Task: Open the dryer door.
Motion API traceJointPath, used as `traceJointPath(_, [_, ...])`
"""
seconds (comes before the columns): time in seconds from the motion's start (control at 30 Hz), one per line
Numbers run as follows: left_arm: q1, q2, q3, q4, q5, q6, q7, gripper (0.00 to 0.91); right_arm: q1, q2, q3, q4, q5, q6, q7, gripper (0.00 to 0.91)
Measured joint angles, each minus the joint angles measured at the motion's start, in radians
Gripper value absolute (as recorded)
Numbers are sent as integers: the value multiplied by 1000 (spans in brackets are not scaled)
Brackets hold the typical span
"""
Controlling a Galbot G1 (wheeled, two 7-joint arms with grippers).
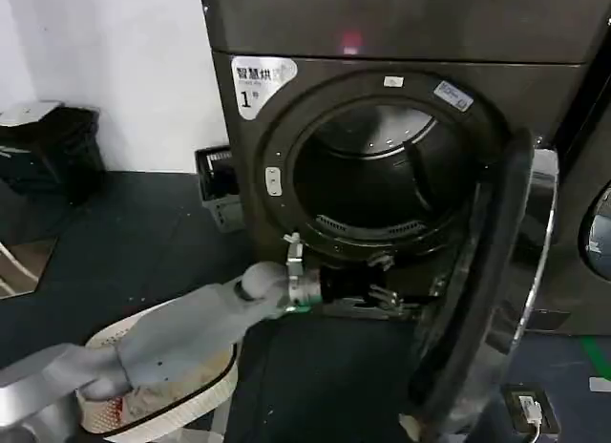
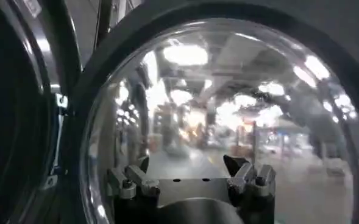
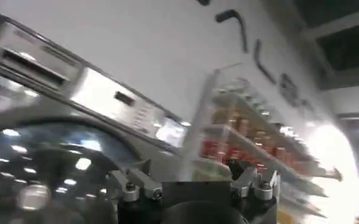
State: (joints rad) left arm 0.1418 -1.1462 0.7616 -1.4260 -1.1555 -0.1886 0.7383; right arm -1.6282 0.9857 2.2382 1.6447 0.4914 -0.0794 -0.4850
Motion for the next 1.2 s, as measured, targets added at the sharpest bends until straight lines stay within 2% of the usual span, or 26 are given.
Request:
traceJointPath(0.13, [-18,-41,24,23,-3,-1,-6,907,-7,-7,34,-23,-43,-9,44,907])
traceJointPath(0.37, [-46,-124,62,64,-9,-1,-17,907,-23,-12,88,-63,-72,-23,88,907])
traceJointPath(0.63, [-74,-237,85,125,-3,-7,-42,907,-35,-17,136,-73,-76,-21,98,907])
traceJointPath(0.87, [-83,-324,102,174,0,1,-108,907,-33,-17,174,-68,-116,-44,141,907])
traceJointPath(1.2, [-105,-428,118,259,5,-14,-129,907,-43,-21,209,-80,-125,-35,138,907])
